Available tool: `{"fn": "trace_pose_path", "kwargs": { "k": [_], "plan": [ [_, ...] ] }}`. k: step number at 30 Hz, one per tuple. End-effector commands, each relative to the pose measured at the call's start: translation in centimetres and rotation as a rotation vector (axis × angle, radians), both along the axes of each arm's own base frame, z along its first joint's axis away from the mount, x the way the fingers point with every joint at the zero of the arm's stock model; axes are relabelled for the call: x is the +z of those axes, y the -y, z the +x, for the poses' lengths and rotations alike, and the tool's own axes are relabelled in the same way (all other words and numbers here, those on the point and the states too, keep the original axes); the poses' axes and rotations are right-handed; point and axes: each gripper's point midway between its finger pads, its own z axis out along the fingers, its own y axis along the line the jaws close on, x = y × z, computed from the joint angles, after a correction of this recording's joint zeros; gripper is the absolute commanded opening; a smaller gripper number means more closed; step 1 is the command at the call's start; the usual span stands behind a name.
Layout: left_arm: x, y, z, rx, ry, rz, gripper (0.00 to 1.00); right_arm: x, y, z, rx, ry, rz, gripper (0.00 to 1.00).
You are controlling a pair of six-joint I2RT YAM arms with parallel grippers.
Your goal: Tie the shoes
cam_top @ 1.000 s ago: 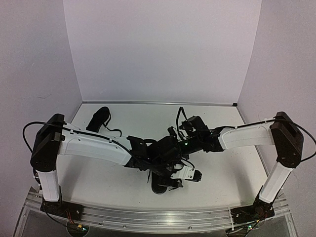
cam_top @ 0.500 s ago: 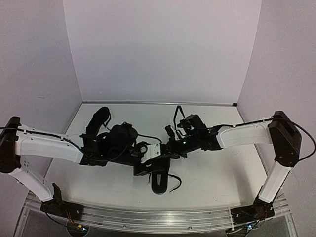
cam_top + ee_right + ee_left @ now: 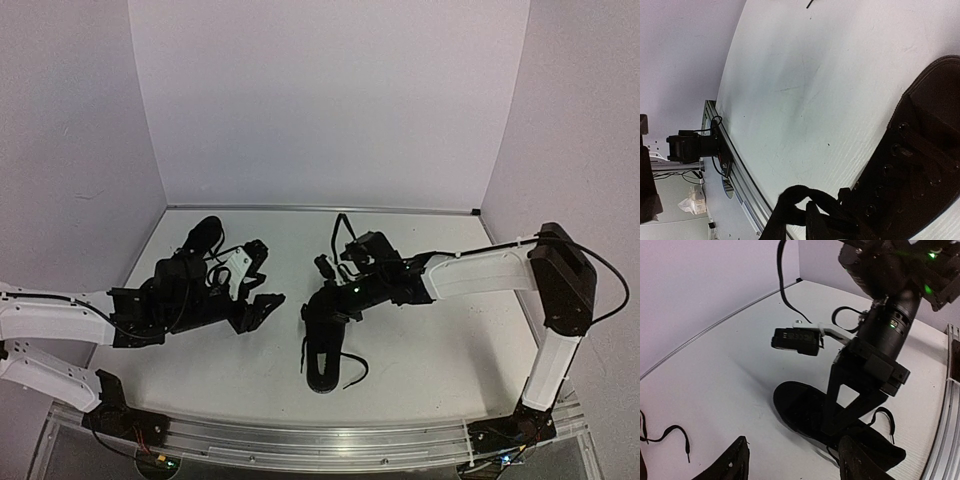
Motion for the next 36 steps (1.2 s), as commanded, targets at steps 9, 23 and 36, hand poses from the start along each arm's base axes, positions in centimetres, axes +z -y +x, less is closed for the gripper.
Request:
{"fn": "trace_pose_path", "kwargs": {
  "k": [9,23,36],
  "plan": [
    [-0.6,-2.1,2.6,0.166,-0.126,-0.088,0.6,-0.6,-2.6,-1.6,0.101,-0.004,-0.019,0.24],
    [-2.4,0.9,2.3,-0.008,-0.206,-0.043,0.63,5.6,2.0,-1.7,0.066,0.152,-0.006,0.57],
    [-5.9,5.3,1.5,-0.238,-0.255,0.11,0.61,-0.9,5.9,0.6,0.058,0.117,-0.207,0.36]
  ]
}}
